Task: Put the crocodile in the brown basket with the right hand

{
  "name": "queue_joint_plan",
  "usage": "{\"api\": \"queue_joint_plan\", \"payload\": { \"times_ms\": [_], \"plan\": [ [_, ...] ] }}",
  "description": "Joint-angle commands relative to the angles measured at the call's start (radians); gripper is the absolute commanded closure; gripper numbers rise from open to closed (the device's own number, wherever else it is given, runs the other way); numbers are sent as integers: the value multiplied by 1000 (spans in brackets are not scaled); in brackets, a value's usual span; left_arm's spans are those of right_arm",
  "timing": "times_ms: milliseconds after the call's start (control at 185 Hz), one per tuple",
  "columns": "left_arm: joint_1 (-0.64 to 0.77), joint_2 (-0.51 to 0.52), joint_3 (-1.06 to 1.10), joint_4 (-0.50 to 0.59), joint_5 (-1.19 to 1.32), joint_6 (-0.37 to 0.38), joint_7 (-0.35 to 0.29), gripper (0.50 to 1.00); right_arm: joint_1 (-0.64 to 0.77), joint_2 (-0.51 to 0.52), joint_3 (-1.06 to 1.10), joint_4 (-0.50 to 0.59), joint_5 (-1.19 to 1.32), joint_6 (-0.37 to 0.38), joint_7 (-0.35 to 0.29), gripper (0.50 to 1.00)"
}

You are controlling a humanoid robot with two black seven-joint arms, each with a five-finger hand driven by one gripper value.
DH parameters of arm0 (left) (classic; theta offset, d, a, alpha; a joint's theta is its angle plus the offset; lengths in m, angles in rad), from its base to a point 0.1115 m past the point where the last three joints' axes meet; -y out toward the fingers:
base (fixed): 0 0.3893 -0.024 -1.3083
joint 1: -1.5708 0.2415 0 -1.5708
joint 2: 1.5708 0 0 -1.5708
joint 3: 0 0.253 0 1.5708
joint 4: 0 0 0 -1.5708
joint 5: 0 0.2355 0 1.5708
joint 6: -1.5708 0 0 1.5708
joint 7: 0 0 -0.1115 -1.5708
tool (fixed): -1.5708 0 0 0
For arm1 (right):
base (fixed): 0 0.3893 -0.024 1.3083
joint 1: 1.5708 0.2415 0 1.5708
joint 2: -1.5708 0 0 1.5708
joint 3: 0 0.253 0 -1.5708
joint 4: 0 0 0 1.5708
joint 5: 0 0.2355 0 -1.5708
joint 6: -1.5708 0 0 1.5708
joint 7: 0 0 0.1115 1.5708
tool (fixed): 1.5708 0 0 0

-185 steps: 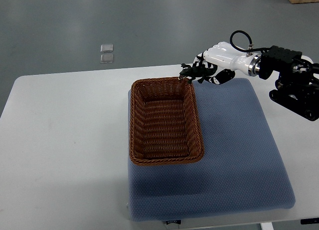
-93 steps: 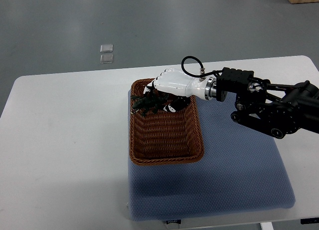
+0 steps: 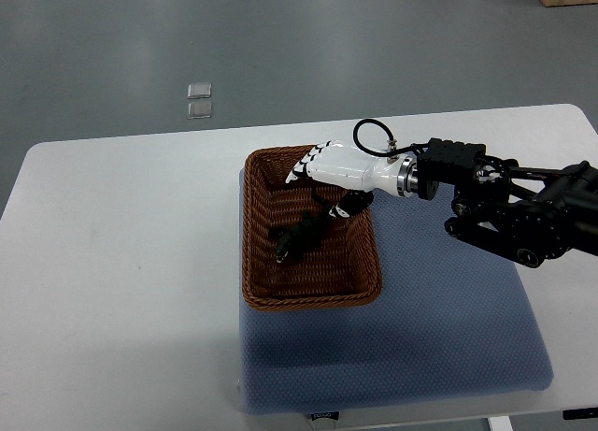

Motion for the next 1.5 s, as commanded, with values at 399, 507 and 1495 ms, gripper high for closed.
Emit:
{"api": "queue_joint_plan", "payload": {
  "times_ms": [399,507,1495],
  "plan": [
    [0,0,0,0,0,0,0,500,-85,-32,258,-15,44,23,-5,587],
    [0,0,0,0,0,0,1,500,-152,-21,443,-25,102,67,-7,587],
    [0,0,1,0,0,0,0,500,-251,19,726,-336,1087,161,-80,572]
  ]
}}
